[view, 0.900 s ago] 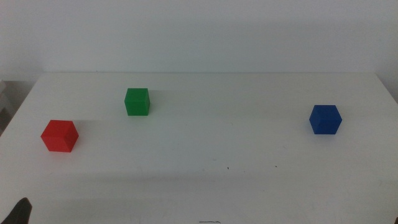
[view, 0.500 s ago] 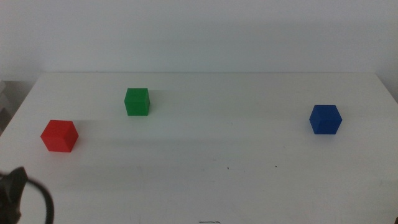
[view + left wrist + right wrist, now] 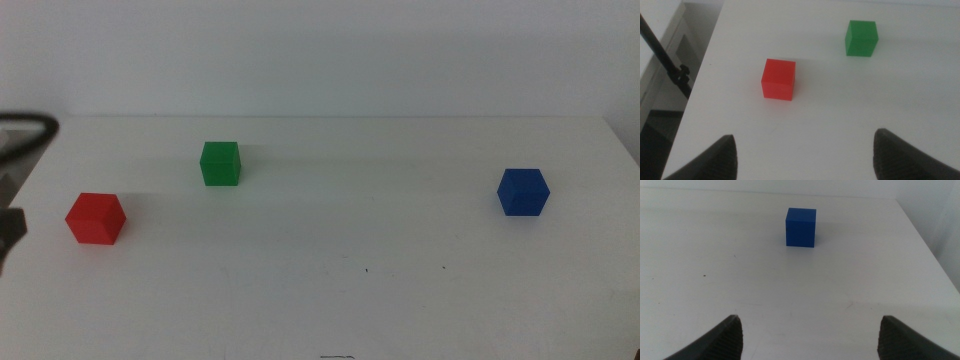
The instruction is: Stack red cubes first, then green, then blue cubes in a specific spot.
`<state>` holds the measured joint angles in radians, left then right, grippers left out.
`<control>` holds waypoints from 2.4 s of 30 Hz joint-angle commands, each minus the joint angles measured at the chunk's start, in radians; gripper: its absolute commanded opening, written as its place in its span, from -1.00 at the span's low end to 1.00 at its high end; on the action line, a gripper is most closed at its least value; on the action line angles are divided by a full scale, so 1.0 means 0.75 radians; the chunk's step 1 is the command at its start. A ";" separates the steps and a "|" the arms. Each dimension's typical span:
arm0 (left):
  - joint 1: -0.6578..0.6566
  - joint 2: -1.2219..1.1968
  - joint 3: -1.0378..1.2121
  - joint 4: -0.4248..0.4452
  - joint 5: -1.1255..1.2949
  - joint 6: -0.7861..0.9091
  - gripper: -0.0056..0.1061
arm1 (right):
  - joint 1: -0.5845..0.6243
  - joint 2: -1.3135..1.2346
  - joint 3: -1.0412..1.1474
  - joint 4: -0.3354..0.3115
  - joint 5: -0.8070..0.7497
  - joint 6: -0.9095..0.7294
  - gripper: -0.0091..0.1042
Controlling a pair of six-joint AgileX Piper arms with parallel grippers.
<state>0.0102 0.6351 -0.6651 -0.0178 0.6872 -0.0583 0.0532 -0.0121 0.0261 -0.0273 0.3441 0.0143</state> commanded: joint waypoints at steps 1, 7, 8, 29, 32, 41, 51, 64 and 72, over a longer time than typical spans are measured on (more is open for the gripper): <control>0.000 0.041 -0.135 -0.002 0.016 0.012 0.75 | -0.010 -0.020 -0.013 -0.011 -0.102 -0.019 0.72; 0.001 0.185 -0.351 0.006 0.235 -0.009 0.75 | -0.010 -0.020 -0.013 -0.011 -0.102 -0.019 0.72; 0.001 0.217 -0.397 0.012 0.271 -0.009 0.75 | -0.010 -0.020 -0.013 -0.011 -0.102 -0.019 0.72; 0.114 1.191 -1.276 -0.060 0.836 0.452 0.75 | -0.010 -0.020 -0.013 -0.011 -0.102 -0.019 0.72; 0.165 1.297 -1.345 -0.133 0.835 0.541 0.75 | -0.010 -0.020 -0.013 -0.011 -0.102 -0.019 0.72; 0.174 1.575 -1.408 -0.082 0.795 0.594 0.75 | -0.010 -0.020 -0.013 -0.011 -0.102 -0.019 0.72; 0.174 1.804 -1.408 -0.092 0.720 0.633 0.75 | -0.010 -0.020 -0.013 -0.011 -0.102 -0.019 0.72; 0.173 1.946 -1.408 -0.134 0.637 0.642 0.75 | -0.010 -0.020 -0.013 -0.011 -0.102 -0.019 0.72; 0.173 1.961 -1.408 -0.146 0.621 0.642 0.71 | -0.010 -0.020 -0.013 -0.011 -0.102 -0.019 0.72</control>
<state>0.1398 2.1664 -1.6901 -0.1041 1.1515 0.4207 0.0532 -0.0121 0.0261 -0.0273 0.3441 0.0135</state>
